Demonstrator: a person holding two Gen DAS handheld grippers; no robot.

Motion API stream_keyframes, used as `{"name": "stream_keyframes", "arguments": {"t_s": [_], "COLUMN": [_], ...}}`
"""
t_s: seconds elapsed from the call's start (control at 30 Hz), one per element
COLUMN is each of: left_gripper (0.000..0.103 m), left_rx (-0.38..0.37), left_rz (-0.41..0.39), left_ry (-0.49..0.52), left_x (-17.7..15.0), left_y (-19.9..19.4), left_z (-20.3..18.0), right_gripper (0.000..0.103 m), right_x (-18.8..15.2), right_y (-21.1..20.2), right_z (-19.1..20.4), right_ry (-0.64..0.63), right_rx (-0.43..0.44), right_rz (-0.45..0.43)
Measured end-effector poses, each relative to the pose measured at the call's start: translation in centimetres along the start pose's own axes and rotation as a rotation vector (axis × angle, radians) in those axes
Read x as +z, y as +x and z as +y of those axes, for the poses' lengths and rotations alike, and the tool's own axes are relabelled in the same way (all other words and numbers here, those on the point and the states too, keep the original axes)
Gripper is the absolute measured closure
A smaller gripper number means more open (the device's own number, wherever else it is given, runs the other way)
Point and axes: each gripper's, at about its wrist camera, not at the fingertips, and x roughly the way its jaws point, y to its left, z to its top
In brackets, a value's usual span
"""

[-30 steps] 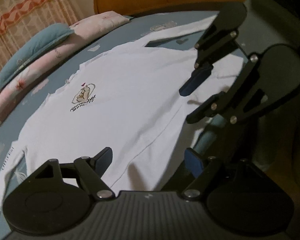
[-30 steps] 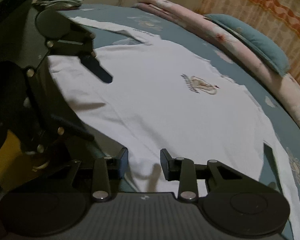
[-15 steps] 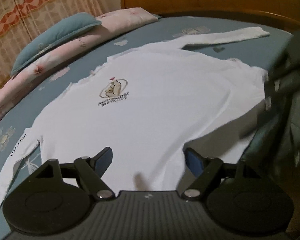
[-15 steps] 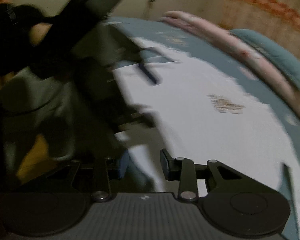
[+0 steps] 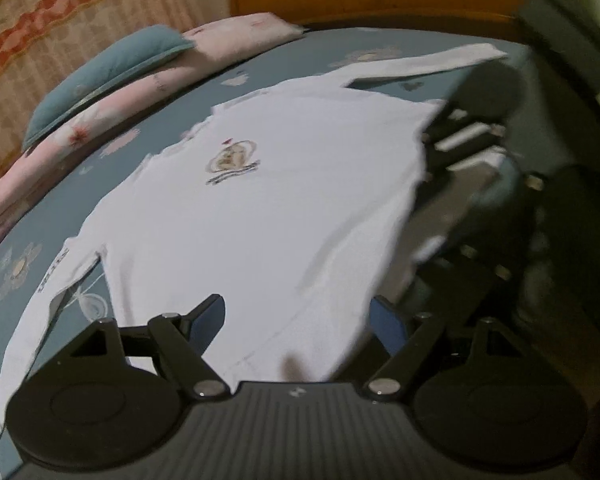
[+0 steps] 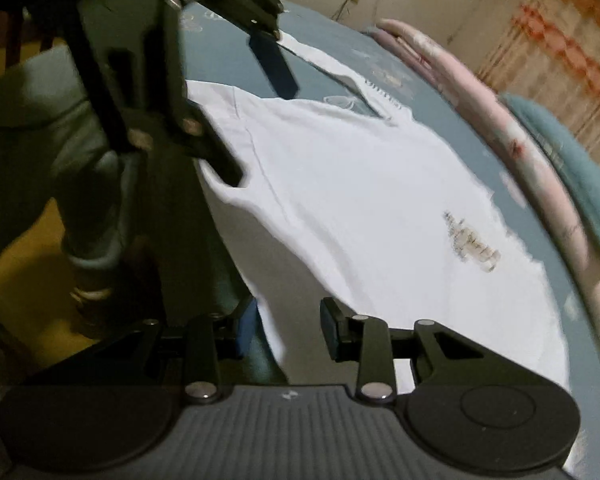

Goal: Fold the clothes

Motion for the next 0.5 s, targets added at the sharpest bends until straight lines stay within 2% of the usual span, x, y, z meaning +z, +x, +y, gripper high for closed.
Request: {"name": "stream_keyframes", "arguments": {"t_s": [0.13, 0.17, 0.2, 0.33, 0.4, 0.5], "left_gripper": [0.024, 0.027, 0.029, 0.035, 0.042, 0.037], "left_rx": [-0.127, -0.152, -0.171, -0.198, -0.205, -0.2], "left_rz": [-0.062, -0.062, -0.06, -0.043, -0.029, -0.032], "left_ry": [0.101, 0.112, 0.121, 0.163, 0.175, 0.216], "left_x": [0.1, 0.3, 0.4, 0.9, 1.2, 1.6], "left_y": [-0.6, -0.3, 0.1, 2.4, 3.4, 4.4], "left_z": [-2.0, -2.5, -3.1, -5.0, -5.7, -6.6], "right_gripper": [0.081, 0.088, 0.099, 0.099, 0.099, 0.099], "right_x": [0.2, 0.3, 0.5, 0.8, 0.8, 0.8], "right_y": [0.3, 0.4, 0.5, 0.3, 0.0, -0.1], "right_z": [-0.2, -0.1, -0.2, -1.0, -1.3, -1.5], "right_ry": [-0.038, -0.046, -0.048, 0.011, 0.025, 0.034], "right_rx": [0.037, 0.029, 0.026, 0.046, 0.045, 0.044], "right_rz": [0.012, 0.016, 0.031, 0.026, 0.015, 0.015]}}
